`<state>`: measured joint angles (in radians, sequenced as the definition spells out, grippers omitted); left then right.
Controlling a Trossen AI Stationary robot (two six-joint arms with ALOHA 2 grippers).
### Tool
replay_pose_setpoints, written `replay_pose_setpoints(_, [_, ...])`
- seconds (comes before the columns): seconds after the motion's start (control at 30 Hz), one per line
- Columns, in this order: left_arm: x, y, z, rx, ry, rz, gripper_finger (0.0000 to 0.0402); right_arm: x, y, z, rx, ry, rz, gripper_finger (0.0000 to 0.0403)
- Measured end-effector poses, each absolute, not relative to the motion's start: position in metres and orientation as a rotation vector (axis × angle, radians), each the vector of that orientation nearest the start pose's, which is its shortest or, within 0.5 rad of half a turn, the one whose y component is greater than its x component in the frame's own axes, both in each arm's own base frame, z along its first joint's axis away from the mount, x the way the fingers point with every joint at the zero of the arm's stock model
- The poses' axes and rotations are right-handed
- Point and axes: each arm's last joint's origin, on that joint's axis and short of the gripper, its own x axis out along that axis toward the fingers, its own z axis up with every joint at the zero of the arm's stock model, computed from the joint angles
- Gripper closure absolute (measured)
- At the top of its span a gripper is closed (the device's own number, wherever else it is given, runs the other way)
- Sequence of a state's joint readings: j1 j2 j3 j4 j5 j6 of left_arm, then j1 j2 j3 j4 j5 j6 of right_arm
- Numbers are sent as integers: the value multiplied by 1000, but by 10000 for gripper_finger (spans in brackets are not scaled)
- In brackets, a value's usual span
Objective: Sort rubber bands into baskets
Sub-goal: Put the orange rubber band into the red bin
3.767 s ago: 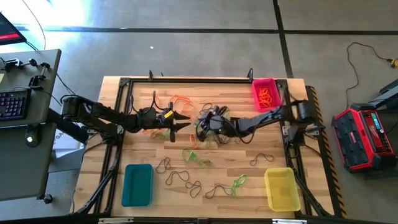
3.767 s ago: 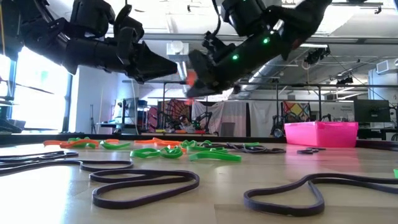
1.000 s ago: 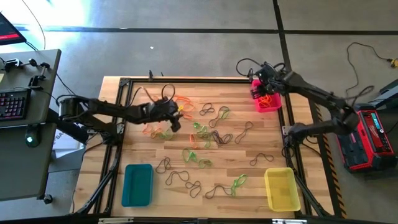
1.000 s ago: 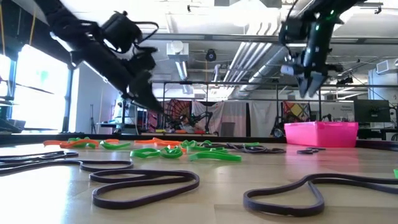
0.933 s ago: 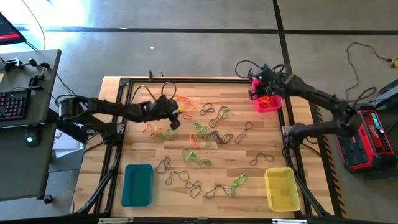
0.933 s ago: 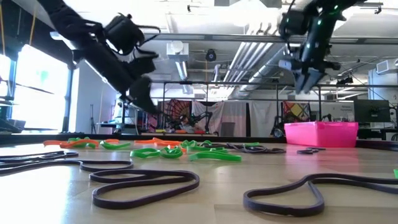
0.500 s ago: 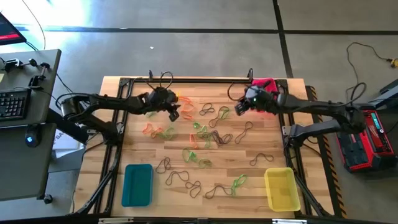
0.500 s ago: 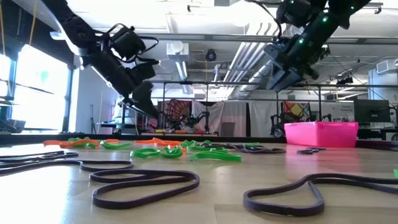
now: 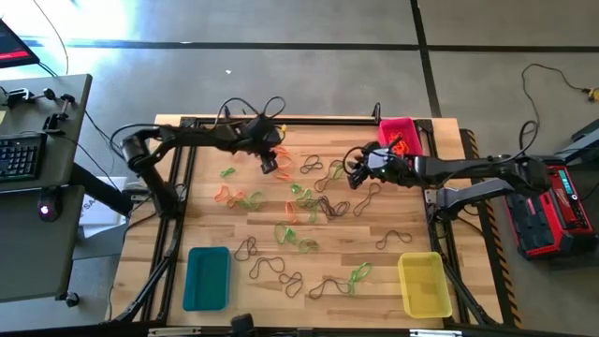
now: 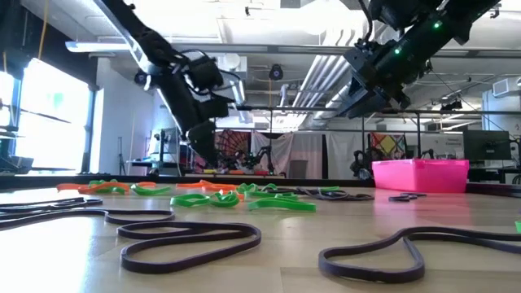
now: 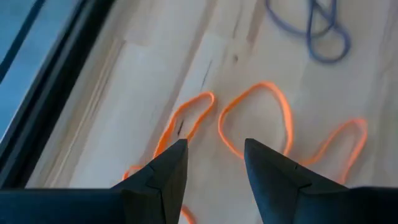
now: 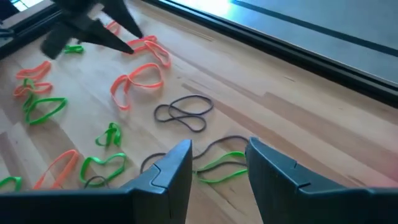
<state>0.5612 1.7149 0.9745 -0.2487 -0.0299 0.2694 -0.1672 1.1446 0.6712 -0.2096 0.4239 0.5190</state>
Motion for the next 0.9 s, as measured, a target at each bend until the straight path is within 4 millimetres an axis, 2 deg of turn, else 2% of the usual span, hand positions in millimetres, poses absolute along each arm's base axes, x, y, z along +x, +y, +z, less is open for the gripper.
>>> replay_pose_setpoints(0.27, [299, 198, 151, 27, 1203, 383, 250, 224, -47, 227, 367, 512, -758, 265])
replay_pose_setpoints(0.47, [301, 212, 139, 59, 1308, 445, 250, 224, -47, 227, 367, 511, -760, 265])
replay_pose_setpoints(0.7, [298, 218, 134, 64, 1329, 473, 251, 224, -47, 227, 357, 505, -781, 265])
replay_pose_setpoints(0.8, [298, 218, 134, 87, 1336, 452, 268, 224, -48, 227, 353, 502, -789, 265])
replay_pose_setpoints(0.9, [300, 216, 134, 129, 1341, 417, 311, 224, -48, 227, 353, 502, -789, 265])
